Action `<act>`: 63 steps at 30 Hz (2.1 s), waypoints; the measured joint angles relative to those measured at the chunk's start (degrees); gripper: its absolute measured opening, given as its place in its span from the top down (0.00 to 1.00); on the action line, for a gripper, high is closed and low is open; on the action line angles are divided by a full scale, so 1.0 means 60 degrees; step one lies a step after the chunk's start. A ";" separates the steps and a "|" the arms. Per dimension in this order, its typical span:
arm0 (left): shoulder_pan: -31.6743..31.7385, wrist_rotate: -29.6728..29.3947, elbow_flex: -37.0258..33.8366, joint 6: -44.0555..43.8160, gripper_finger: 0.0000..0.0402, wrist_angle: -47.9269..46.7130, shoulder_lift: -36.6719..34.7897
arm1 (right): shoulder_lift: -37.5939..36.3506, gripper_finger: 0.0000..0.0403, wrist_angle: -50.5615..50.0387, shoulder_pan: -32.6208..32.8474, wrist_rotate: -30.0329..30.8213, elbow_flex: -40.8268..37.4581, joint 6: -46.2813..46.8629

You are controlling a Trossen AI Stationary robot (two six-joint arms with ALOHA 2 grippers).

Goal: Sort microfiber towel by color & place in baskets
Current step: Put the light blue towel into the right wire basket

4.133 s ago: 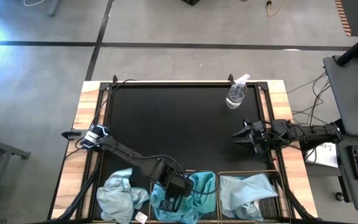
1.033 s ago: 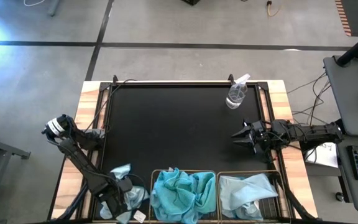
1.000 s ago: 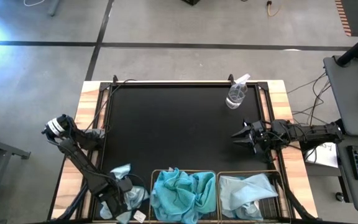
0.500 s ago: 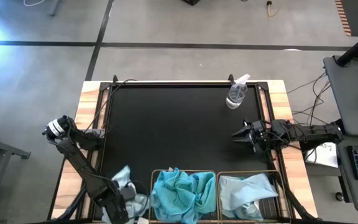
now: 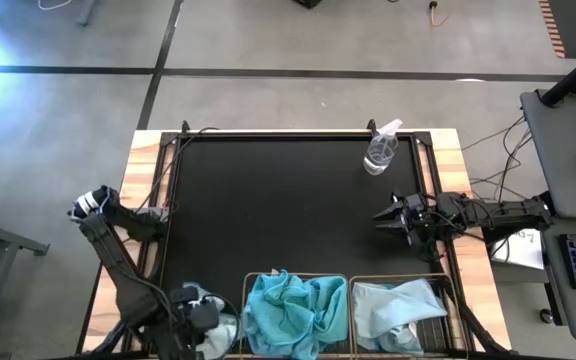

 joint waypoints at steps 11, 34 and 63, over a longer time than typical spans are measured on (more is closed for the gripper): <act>0.0045 -0.6079 0.2439 0.2999 0.99 -0.0017 -0.0017 | 0.0000 0.67 0.0007 0.0000 0.0264 -0.0007 -0.0013; 0.2603 -0.6444 0.2845 1.0330 0.98 0.4402 0.0029 | 0.0000 0.67 0.0029 0.0000 0.0718 -0.0007 -0.0001; 0.4737 -0.1591 0.7128 1.3969 0.98 0.7298 0.4178 | 0.0007 0.67 -0.0035 0.0000 0.0749 -0.0007 0.0233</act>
